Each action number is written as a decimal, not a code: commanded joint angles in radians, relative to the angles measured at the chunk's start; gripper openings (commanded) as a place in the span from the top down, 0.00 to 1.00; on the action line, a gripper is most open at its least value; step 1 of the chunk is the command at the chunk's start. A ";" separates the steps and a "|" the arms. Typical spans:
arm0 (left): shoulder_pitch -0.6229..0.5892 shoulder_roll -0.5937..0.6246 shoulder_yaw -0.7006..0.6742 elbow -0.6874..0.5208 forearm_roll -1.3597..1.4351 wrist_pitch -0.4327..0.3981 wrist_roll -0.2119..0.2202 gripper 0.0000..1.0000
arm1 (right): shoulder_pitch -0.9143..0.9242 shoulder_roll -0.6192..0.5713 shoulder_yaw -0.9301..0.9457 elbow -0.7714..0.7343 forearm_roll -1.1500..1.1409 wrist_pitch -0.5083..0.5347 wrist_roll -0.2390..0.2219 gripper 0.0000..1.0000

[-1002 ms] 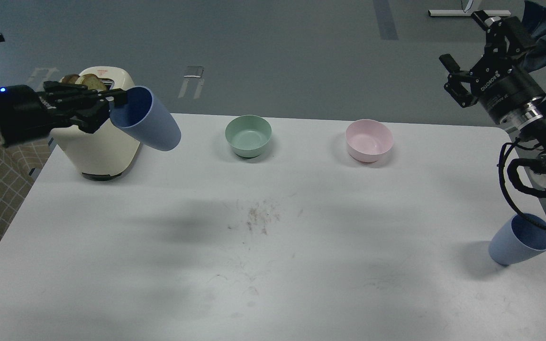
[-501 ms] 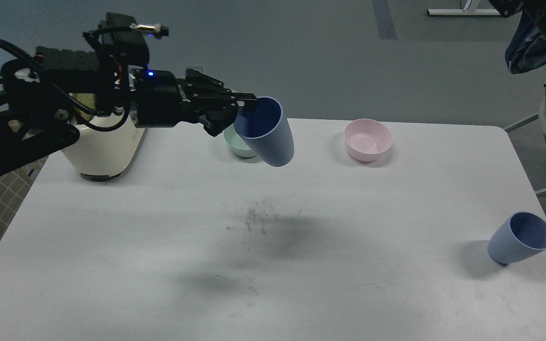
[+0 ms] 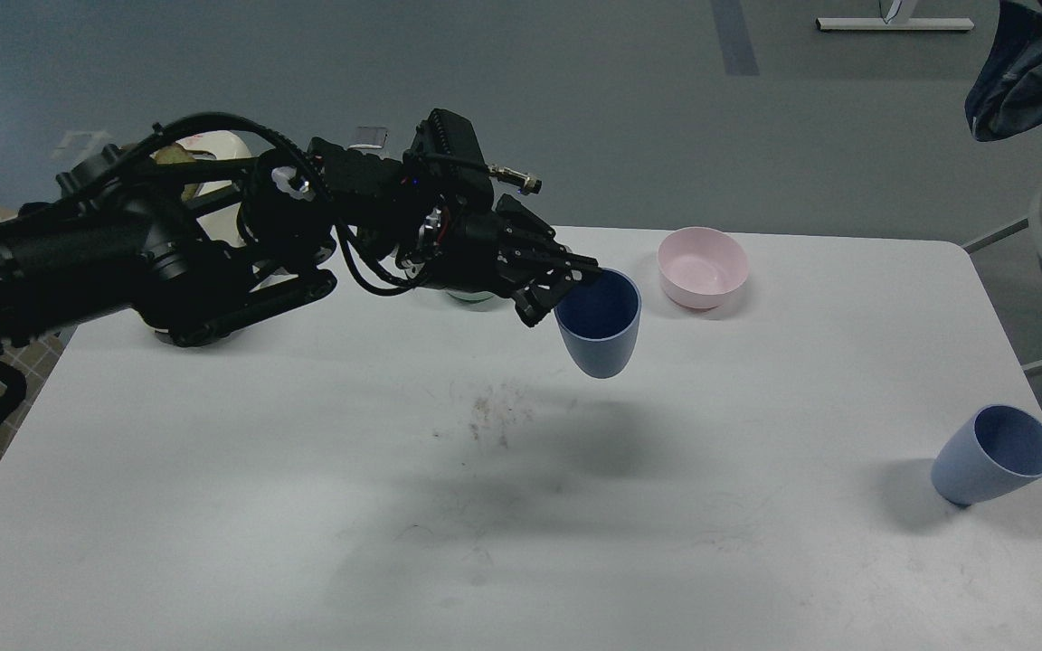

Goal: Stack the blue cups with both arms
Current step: 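Lift the blue cup with the left gripper and carry it toward table center, then lower the blue cup upright onto the table center and release it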

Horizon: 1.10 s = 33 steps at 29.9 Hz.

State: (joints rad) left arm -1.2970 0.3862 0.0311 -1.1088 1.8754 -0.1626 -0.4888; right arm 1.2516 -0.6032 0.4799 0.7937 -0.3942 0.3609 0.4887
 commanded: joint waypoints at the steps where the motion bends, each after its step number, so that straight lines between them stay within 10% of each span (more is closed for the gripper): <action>1: -0.004 -0.053 0.038 0.049 0.008 0.000 0.000 1.00 | -0.003 -0.003 -0.011 0.007 0.000 -0.002 0.000 0.00; 33: 0.039 -0.181 0.110 0.191 0.074 -0.002 0.000 1.00 | -0.029 -0.006 -0.015 0.027 0.000 -0.020 0.000 0.00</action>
State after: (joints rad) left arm -1.2608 0.2055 0.1412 -0.9170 1.9495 -0.1641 -0.4887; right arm 1.2232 -0.6101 0.4647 0.8204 -0.3942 0.3407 0.4887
